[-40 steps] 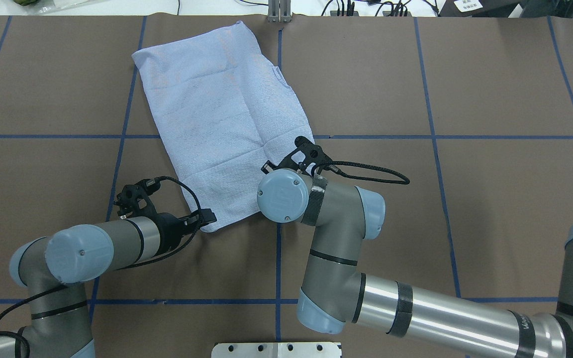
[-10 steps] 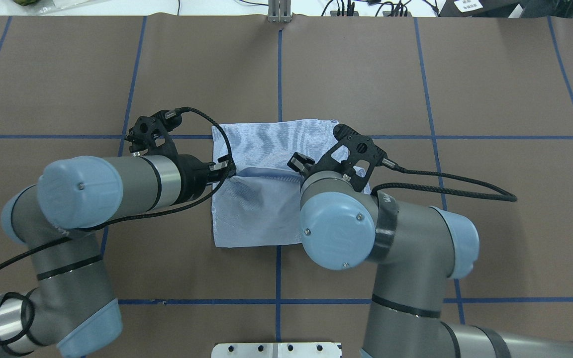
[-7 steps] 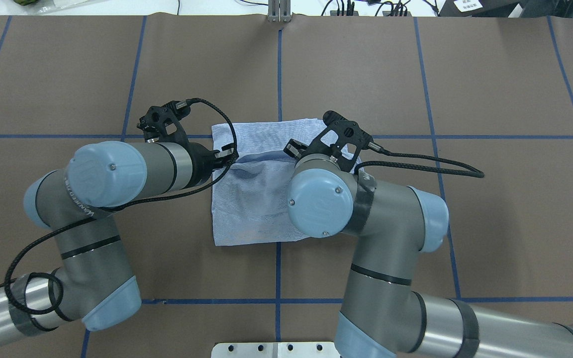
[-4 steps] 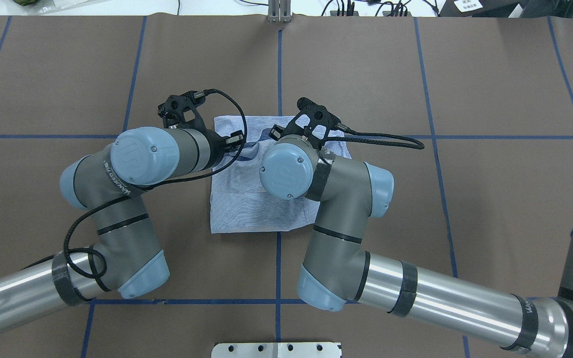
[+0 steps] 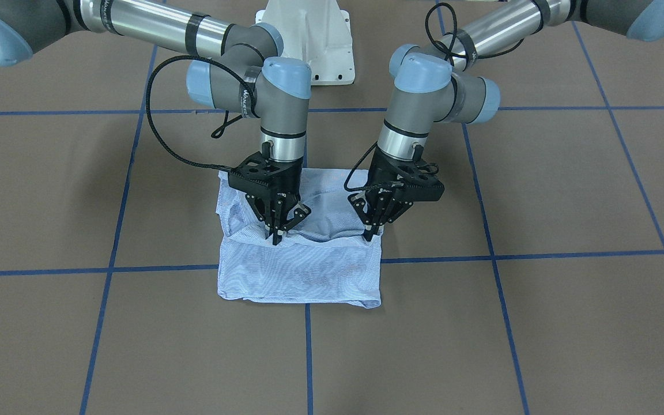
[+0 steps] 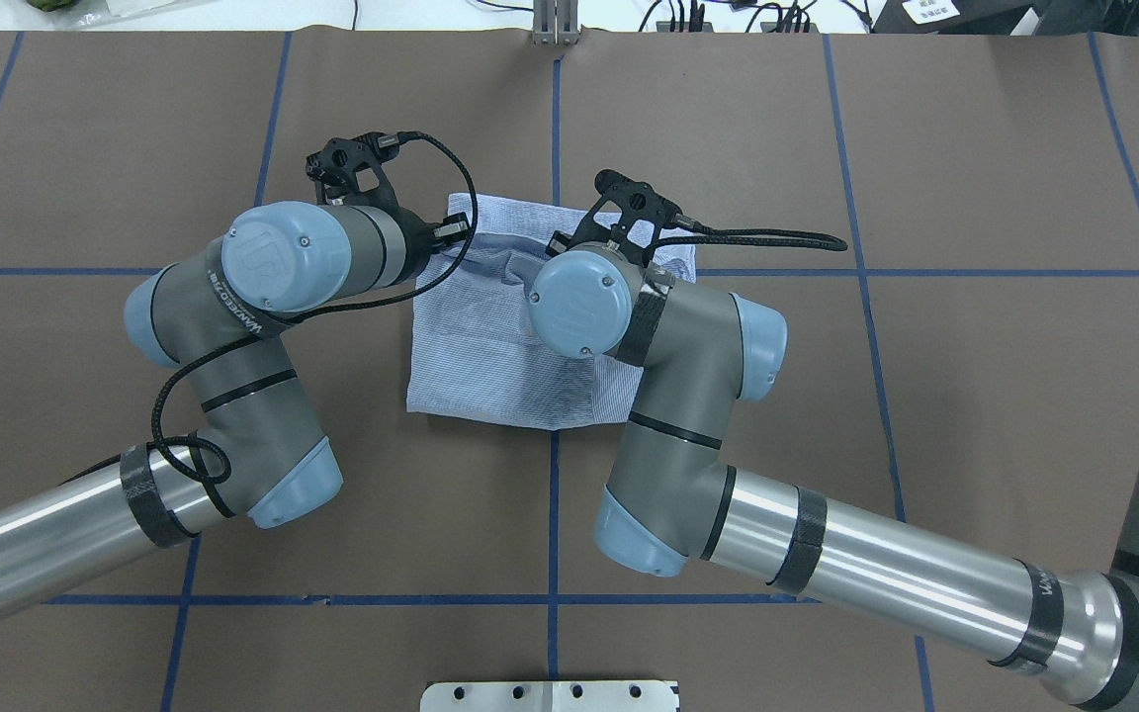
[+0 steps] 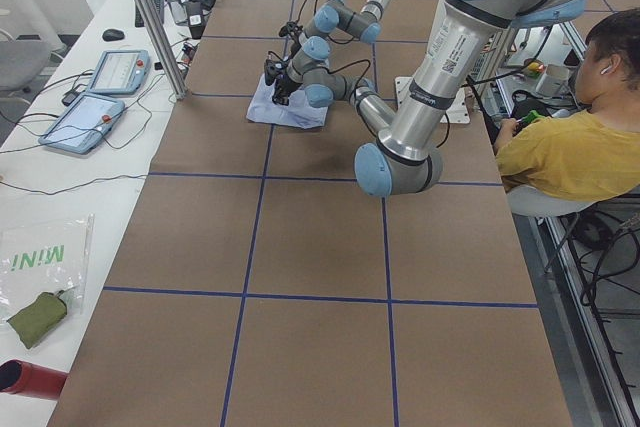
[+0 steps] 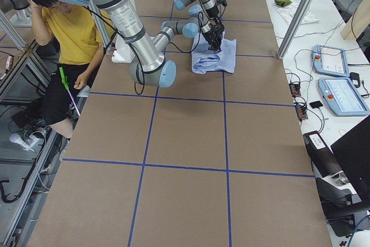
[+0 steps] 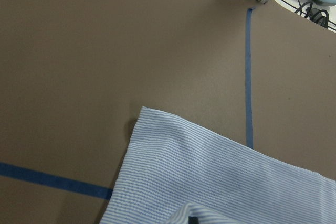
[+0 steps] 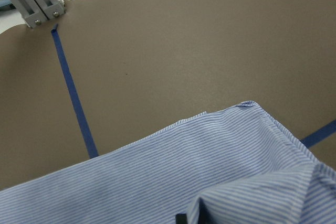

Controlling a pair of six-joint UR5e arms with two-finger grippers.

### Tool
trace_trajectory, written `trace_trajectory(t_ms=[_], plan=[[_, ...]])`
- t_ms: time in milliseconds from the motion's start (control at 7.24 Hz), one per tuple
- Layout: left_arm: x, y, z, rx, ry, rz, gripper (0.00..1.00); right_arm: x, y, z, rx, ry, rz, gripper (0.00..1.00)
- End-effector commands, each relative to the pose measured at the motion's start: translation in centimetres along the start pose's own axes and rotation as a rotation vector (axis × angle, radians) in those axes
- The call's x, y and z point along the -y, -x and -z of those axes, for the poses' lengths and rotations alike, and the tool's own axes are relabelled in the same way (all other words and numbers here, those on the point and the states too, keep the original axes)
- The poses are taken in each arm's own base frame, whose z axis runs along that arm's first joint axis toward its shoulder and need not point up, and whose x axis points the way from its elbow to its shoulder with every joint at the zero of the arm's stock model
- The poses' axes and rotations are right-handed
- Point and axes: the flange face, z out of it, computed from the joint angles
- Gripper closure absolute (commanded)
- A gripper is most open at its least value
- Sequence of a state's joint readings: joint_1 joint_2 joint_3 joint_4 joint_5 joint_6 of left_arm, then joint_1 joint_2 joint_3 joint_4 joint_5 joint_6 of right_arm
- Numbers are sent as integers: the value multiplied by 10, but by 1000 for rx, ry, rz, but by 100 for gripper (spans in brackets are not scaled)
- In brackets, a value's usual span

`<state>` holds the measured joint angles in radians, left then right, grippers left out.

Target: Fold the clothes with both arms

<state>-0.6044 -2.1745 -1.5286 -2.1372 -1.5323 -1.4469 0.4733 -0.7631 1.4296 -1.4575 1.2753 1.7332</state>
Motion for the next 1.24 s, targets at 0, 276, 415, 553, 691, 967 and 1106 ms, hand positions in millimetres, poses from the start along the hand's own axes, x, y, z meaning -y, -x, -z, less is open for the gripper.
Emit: trace_trajectory(t_ms=[0, 276, 415, 553, 691, 967, 1106], plan=[[4, 2, -3, 7, -4, -24, 83, 15, 0, -3, -3, -1, 84, 0], [29, 4, 6, -6, 8, -137, 0, 57, 11, 7, 10, 107, 94, 0], [52, 15, 17, -34, 106, -233, 0, 59, 21, 17, 26, 158, 88, 0], [77, 43, 32, -46, 139, -340, 0, 51, 27, 22, 34, 171, 96, 0], [92, 60, 40, -45, 134, -415, 0, 33, 29, 27, 41, 191, 138, 0], [92, 63, 39, -41, 136, -413, 0, -3, 11, 45, 0, 235, 188, 0], [92, 63, 39, -39, 137, -411, 0, -19, -15, 69, -33, 257, 207, 0]])
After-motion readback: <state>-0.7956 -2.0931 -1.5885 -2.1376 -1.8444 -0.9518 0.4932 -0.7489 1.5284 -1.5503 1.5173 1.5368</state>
